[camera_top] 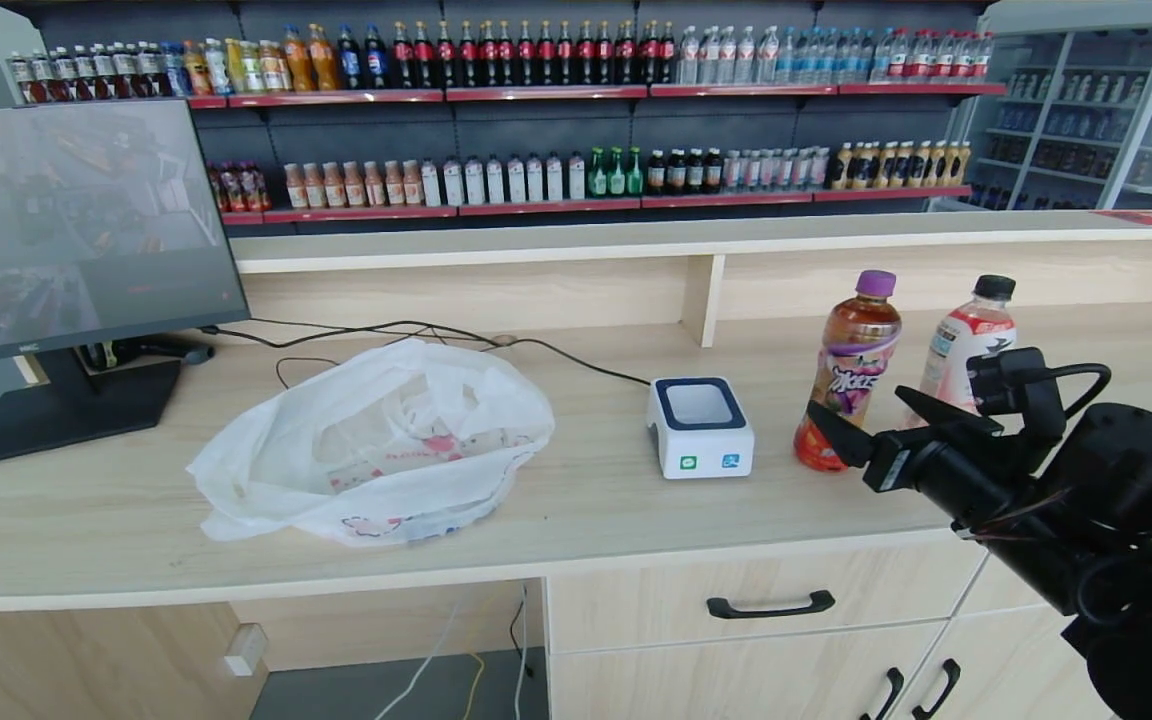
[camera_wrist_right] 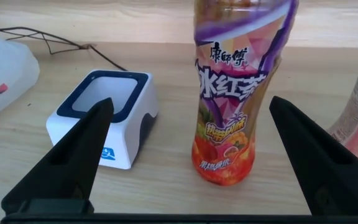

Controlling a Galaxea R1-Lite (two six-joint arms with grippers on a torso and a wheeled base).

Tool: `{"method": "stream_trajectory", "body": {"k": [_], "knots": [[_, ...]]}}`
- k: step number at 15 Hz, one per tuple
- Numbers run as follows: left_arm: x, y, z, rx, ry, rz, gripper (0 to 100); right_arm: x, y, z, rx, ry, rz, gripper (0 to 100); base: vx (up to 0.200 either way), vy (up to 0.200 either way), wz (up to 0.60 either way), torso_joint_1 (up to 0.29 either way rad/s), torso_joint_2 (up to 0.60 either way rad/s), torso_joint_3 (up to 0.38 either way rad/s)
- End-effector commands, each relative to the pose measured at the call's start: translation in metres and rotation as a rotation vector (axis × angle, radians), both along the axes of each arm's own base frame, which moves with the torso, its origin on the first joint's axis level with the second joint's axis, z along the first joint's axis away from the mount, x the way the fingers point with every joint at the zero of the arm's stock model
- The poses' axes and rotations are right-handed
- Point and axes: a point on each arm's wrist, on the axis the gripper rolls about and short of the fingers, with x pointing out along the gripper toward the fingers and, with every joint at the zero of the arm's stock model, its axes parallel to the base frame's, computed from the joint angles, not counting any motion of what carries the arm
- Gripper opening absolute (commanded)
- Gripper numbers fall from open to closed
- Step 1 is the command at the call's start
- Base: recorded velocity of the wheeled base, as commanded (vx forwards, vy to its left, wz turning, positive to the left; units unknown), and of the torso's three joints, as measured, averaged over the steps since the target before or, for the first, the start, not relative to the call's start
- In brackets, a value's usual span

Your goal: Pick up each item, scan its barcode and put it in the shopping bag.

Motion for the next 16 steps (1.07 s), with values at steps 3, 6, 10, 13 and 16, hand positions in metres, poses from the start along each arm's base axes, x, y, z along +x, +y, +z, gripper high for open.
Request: {"method": "stream_trajectory", "body": {"k": [3,6,10,13,16], "knots": [[0.0,0.0,0.0,0.0,0.0,0.0,100,0.007,-0.012,-0.004,-0.029,0.002,-0.06,100,0.0,0.0,0.0,0.0,0.0,0.0],[0.0,0.0,0.0,0.0,0.0,0.0,100,0.011,-0.016,-0.005,-0.036,-0.001,-0.086,100,0.0,0.0,0.0,0.0,0.0,0.0],[0.0,0.0,0.0,0.0,0.0,0.0,100,0.024,-0.014,-0.008,-0.045,-0.011,-0.087,100,0.0,0.0,0.0,0.0,0.0,0.0],[0.0,0.0,0.0,0.0,0.0,0.0,100,0.035,-0.01,-0.012,-0.044,-0.017,-0.08,100,0.0,0.0,0.0,0.0,0.0,0.0],[0.0,0.0,0.0,0.0,0.0,0.0,100,0.045,-0.011,-0.013,-0.041,-0.028,-0.101,100,0.0,0.0,0.0,0.0,0.0,0.0]]}}
